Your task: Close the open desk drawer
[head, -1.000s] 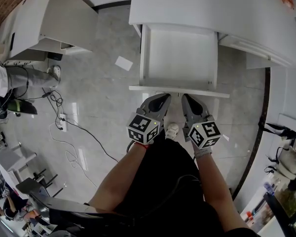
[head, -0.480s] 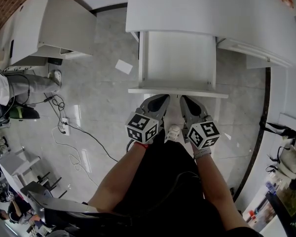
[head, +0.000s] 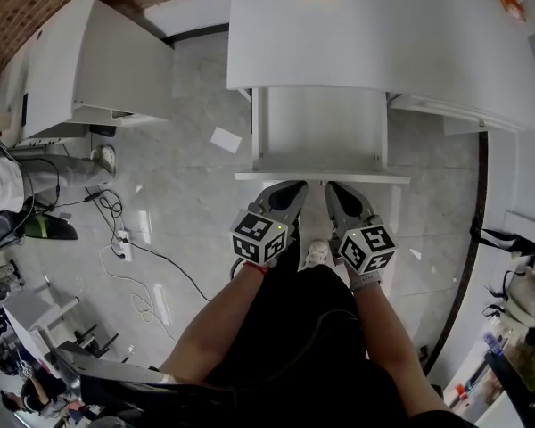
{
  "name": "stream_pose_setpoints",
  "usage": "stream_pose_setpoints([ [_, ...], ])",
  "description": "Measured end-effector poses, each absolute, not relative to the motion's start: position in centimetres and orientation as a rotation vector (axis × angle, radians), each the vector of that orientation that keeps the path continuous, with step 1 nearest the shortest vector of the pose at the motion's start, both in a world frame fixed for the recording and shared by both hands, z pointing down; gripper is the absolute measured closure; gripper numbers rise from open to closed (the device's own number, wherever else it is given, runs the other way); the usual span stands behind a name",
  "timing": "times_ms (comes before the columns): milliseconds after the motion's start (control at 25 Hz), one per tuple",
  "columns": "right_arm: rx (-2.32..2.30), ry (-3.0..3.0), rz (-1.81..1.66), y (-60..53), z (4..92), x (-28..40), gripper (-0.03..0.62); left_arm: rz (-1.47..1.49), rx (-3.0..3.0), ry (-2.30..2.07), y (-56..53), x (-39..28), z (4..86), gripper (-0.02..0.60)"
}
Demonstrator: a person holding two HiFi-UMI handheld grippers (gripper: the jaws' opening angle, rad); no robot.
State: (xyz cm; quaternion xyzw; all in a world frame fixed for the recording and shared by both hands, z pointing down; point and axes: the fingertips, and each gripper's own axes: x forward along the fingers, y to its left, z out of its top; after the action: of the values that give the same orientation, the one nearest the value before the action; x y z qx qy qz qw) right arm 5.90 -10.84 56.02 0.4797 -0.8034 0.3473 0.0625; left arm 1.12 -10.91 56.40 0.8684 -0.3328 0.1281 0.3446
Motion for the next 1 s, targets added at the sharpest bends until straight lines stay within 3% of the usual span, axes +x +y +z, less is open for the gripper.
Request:
stream_pose_setpoints([
  [1000,1.718,-2.364,1.13,-16.5,55.9,6.7,0.594,0.336,2.278,-0.725,-16.3,1.6,56.9,0.58],
])
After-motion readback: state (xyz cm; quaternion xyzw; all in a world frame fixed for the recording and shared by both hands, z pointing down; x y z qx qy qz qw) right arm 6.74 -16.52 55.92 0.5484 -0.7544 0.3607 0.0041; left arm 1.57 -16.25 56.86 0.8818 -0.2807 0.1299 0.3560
